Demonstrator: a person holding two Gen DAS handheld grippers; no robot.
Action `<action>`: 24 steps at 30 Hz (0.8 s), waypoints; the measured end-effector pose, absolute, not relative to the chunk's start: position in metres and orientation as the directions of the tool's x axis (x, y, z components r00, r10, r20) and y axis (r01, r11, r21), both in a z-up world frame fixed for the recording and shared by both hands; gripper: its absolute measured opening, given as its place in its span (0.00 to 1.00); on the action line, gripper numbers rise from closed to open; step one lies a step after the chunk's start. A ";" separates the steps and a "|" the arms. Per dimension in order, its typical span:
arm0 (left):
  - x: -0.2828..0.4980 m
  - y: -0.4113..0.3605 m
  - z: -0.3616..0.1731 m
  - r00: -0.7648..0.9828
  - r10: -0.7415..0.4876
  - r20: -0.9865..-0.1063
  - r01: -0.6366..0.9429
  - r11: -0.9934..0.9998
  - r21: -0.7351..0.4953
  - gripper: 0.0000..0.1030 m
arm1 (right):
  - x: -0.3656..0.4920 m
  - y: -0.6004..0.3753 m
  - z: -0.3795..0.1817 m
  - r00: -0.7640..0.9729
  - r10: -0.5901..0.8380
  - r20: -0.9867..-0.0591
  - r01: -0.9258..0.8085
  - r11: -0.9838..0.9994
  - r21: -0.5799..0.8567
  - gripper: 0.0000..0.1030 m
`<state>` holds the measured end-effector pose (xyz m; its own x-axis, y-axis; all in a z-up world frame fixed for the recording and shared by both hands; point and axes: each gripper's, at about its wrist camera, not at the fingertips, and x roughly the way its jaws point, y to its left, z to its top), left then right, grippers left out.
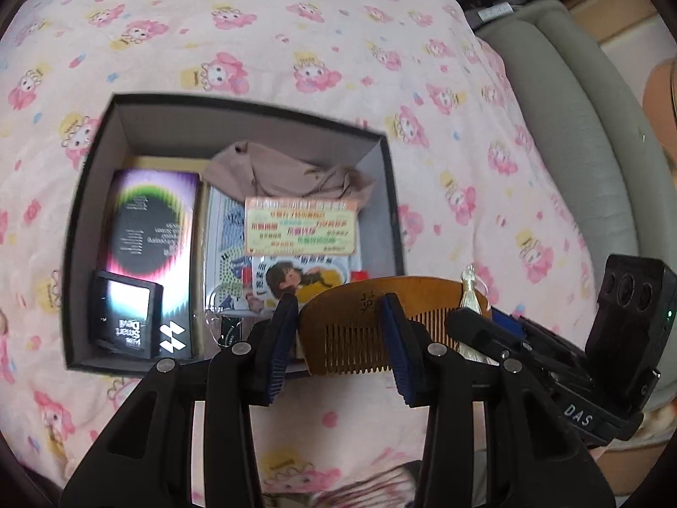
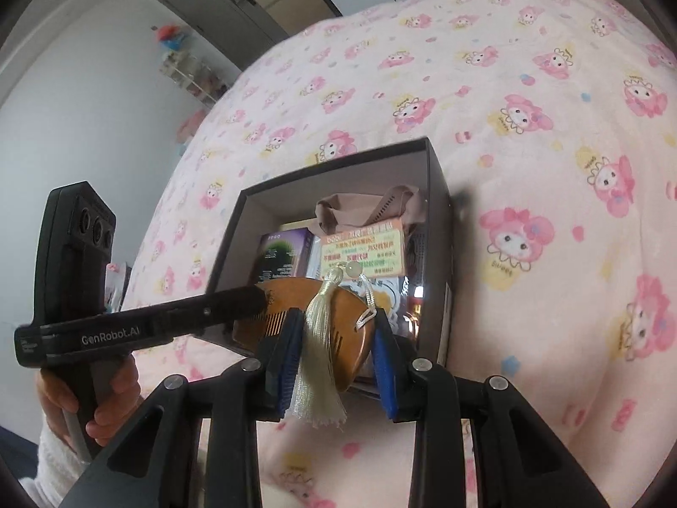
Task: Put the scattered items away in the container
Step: 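Lift the wooden comb with the right gripper and carry it over the box, then lower the comb into the box and open the right gripper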
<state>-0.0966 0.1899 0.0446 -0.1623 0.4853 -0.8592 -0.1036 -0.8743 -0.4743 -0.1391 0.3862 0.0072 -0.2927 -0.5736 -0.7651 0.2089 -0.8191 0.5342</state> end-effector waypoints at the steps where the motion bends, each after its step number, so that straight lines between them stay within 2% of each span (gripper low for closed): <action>1: -0.099 0.186 0.054 -0.159 0.490 -0.857 -0.089 -0.871 -0.482 0.39 | -0.144 0.382 0.018 -0.277 -0.576 -0.769 0.206 -0.818 0.537 0.27; 6: -0.110 0.165 0.100 -0.134 0.493 -0.860 -0.058 -0.870 -0.490 0.39 | -0.159 0.355 0.063 -0.197 -0.565 -0.801 0.192 -0.824 0.533 0.27; 10: -0.119 0.145 0.098 -0.108 0.526 -0.844 -0.011 -0.849 -0.528 0.41 | -0.168 0.330 0.081 -0.192 -0.536 -0.822 0.238 -0.838 0.491 0.27; 14: -0.133 0.137 0.070 -0.117 0.498 -0.859 -0.002 -0.865 -0.501 0.40 | -0.178 0.320 0.049 -0.158 -0.557 -0.815 0.225 -0.824 0.519 0.27; 24: -0.154 0.131 -0.056 -0.098 0.480 -0.872 0.128 -0.862 -0.490 0.38 | -0.200 0.316 -0.071 -0.057 -0.564 -0.824 0.184 -0.817 0.546 0.27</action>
<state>-0.1536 0.1312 -0.0560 -0.0984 0.4803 -0.8716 0.1285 -0.8624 -0.4897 -0.1999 0.3159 -0.0709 -0.0570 -0.5638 -0.8239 0.1842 -0.8171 0.5464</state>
